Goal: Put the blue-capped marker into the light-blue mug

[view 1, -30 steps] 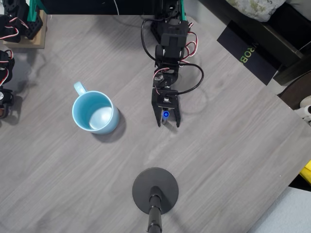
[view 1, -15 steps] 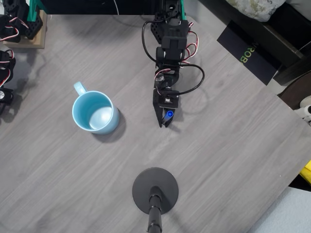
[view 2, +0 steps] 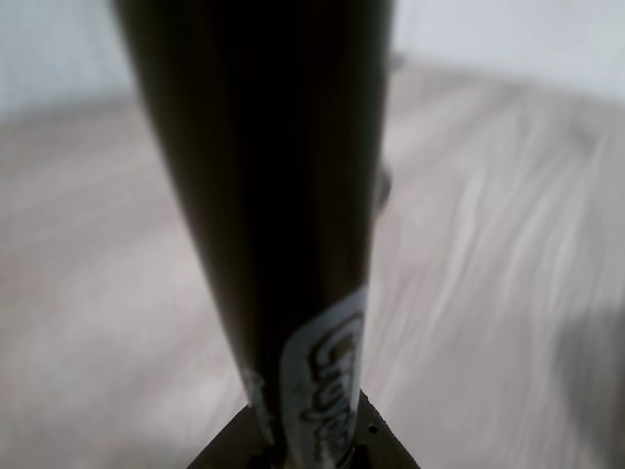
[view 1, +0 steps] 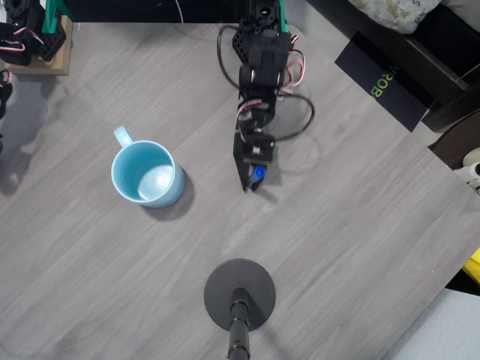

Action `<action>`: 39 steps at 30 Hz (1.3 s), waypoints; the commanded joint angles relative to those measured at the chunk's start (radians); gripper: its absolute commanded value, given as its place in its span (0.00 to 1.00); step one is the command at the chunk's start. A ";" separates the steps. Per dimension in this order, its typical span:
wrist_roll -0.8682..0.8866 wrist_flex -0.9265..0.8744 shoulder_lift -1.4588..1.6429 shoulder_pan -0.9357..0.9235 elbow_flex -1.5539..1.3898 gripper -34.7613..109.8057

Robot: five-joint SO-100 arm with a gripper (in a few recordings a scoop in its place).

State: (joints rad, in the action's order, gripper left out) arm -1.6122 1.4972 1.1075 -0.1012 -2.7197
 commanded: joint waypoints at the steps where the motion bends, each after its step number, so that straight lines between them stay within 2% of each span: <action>1: -0.054 -0.003 0.204 -0.021 -0.044 0.24; 4: -0.054 -0.130 0.383 -0.032 -0.080 0.24; 7: -0.040 -0.341 0.617 -0.046 -0.109 0.24; 13: 0.023 -0.997 1.180 -0.071 -0.072 0.24; 14: 0.025 -1.058 1.227 -0.078 -0.060 0.24; 30: 0.025 -1.221 1.359 -0.242 0.072 0.24; 39: 0.048 -1.224 1.232 -0.345 0.225 0.24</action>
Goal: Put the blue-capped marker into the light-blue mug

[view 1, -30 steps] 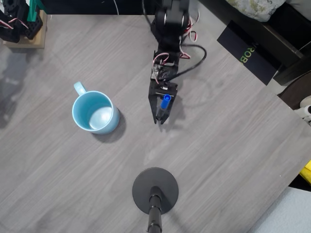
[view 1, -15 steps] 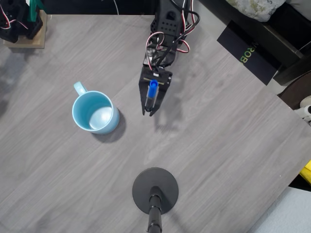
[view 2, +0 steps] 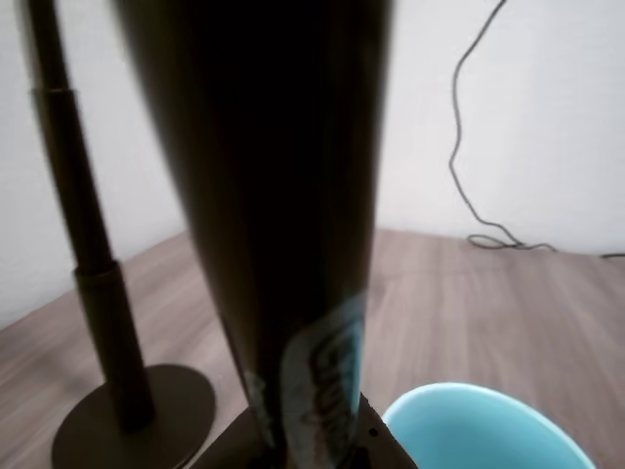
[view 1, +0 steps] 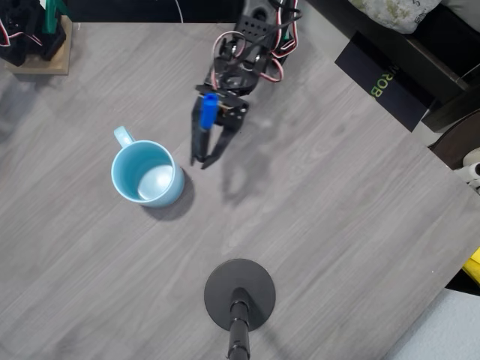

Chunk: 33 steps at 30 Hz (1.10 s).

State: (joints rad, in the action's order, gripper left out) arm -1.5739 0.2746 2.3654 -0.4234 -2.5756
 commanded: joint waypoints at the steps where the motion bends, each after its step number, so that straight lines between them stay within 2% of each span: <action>1: 0.015 0.002 -0.040 -0.032 0.092 0.24; 19: 0.044 0.147 -0.262 -0.158 0.135 0.24; 33: 0.063 0.156 -0.390 -0.236 0.132 0.24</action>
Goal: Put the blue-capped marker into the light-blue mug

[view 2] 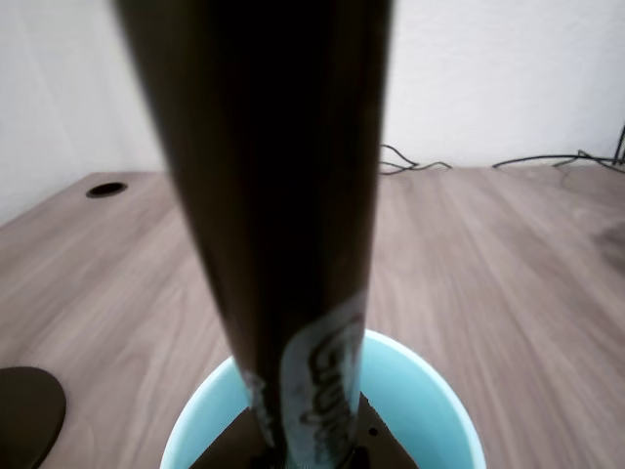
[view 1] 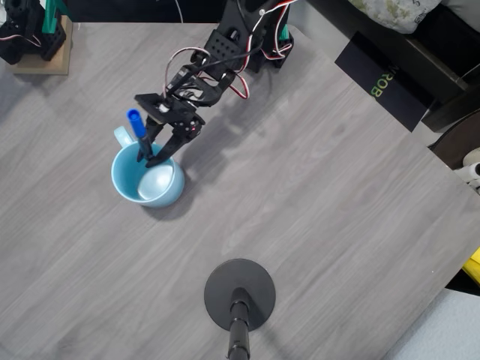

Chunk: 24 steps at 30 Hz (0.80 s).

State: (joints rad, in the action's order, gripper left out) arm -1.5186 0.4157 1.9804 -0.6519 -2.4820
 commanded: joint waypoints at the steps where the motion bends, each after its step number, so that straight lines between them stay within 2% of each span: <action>1: 0.009 0.015 -0.009 -0.009 0.037 0.24; 9: 0.015 0.028 -0.031 -0.017 0.032 0.25; 14: 0.023 0.031 -0.031 -0.023 0.031 0.39; 24: 0.018 0.031 -0.026 -0.025 0.008 0.47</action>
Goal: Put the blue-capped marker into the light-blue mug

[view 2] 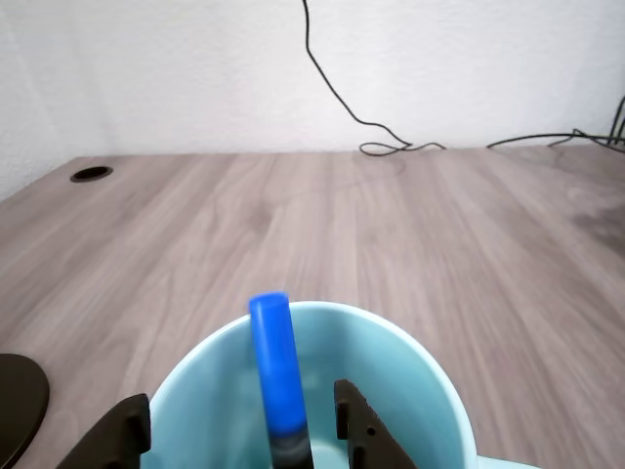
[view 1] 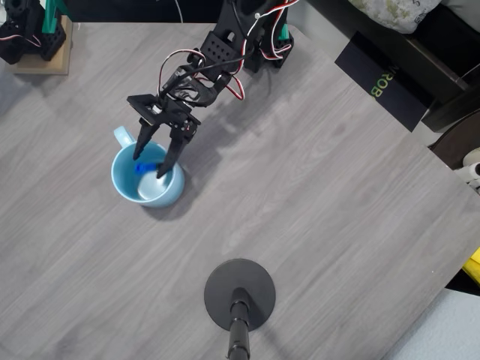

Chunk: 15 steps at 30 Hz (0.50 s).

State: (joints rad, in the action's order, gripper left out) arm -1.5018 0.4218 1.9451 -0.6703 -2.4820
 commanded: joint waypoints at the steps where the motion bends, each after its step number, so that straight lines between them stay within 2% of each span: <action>1: 0.006 0.026 0.012 -0.003 0.005 0.47; 5: 0.025 0.026 0.043 0.009 -0.028 0.45; 8: 0.121 0.032 0.106 0.031 -0.060 0.36; 11: 0.173 -0.132 0.207 0.063 -0.038 0.24; 15: 0.259 -0.382 0.394 0.126 -0.021 0.24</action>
State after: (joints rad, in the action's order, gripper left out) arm -1.2962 0.1289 2.1951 -0.5783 -2.5387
